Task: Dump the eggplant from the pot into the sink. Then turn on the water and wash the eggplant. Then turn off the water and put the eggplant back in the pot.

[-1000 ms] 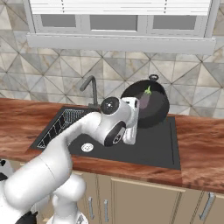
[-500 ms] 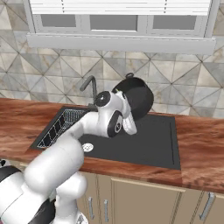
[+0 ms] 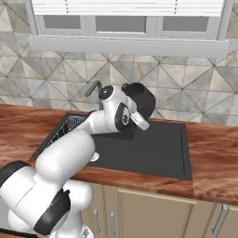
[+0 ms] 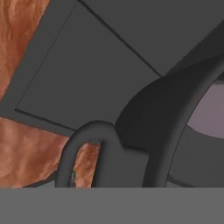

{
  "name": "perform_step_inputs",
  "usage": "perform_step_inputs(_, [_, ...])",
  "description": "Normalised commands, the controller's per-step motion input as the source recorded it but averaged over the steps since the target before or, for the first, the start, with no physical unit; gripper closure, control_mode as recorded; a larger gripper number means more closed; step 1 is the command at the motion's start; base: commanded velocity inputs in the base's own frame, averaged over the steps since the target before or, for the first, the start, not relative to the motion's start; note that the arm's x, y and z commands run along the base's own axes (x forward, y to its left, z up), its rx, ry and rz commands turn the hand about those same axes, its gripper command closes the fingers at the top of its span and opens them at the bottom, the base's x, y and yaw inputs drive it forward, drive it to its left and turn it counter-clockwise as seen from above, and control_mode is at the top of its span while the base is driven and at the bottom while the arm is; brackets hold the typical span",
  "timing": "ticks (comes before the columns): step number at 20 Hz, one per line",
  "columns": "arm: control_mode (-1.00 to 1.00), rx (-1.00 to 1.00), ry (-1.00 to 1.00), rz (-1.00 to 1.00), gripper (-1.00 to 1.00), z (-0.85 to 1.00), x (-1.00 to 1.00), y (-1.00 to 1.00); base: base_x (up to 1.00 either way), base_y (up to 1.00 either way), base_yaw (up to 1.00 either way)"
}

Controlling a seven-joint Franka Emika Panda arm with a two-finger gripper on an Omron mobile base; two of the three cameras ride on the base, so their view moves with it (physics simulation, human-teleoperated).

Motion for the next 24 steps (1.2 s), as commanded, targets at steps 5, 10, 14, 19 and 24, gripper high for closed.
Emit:
perform_step_inputs(5, [-1.00,-0.34,0.09,0.08,1.00,0.01,0.07,0.19,0.00,0.00,0.00])
perform_step_inputs(10, [-1.00,-0.32,0.07,0.01,1.00,0.00,0.30,0.07,0.00,0.00,0.00])
perform_step_inputs(14, [-1.00,-0.26,0.02,0.00,1.00,0.00,0.39,0.00,0.00,0.00,0.00])
perform_step_inputs(19, [-1.00,-0.21,0.00,0.02,1.00,0.00,0.13,0.01,0.00,0.00,0.00])
perform_step_inputs(24, [-1.00,-0.13,0.00,0.04,1.00,0.03,0.00,0.00,0.00,0.00,0.00])
